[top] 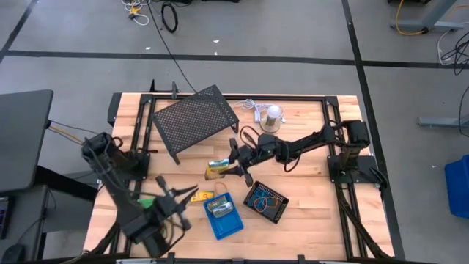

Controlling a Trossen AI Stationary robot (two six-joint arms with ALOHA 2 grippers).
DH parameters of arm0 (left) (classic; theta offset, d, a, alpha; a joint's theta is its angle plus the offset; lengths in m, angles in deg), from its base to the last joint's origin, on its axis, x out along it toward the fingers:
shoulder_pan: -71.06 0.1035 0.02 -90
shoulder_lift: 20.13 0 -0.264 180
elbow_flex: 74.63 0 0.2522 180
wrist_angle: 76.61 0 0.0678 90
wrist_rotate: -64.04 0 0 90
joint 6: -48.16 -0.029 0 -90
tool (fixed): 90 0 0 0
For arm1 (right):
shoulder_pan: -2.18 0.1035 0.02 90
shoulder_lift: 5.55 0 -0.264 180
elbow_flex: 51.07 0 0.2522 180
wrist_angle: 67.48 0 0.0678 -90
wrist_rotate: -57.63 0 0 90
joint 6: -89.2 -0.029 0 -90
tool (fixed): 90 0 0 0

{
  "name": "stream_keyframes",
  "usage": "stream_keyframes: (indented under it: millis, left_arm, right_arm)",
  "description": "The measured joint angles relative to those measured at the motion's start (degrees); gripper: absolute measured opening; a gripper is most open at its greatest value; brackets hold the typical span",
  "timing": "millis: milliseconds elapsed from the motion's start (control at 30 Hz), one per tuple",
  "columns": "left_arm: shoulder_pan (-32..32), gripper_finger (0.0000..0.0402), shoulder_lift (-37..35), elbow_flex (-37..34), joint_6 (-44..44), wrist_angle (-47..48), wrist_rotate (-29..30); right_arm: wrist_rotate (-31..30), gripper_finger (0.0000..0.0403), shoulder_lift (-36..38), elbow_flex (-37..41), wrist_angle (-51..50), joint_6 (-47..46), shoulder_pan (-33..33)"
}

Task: Pick & Place Office Desk Supplies
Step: Put the yellow crayon box into the blue bin

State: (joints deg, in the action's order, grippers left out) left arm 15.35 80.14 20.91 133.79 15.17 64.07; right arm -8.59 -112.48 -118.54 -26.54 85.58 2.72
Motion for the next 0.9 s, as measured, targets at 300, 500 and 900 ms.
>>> stream_keyframes:
  millis: [300, 500, 900]
  left_arm:
    - [-7.02, 0.0038, 0.0, 0.91, -1.04, -0.07, -0.01]
    - [-7.34, 0.0038, -0.04, 0.42, -1.04, -0.2, -0.02]
    - [-6.49, 0.0038, -0.07, -0.38, -1.05, -1.46, -0.03]
  right_arm:
    - [-3.56, 0.0099, 3.91, 0.04, -11.64, 7.05, 9.25]
    - [-10.33, 0.0099, 7.6, 0.04, -19.68, 10.0, 16.71]
    - [-20.16, 0.0099, 4.11, 0.02, -17.95, 9.86, 24.18]
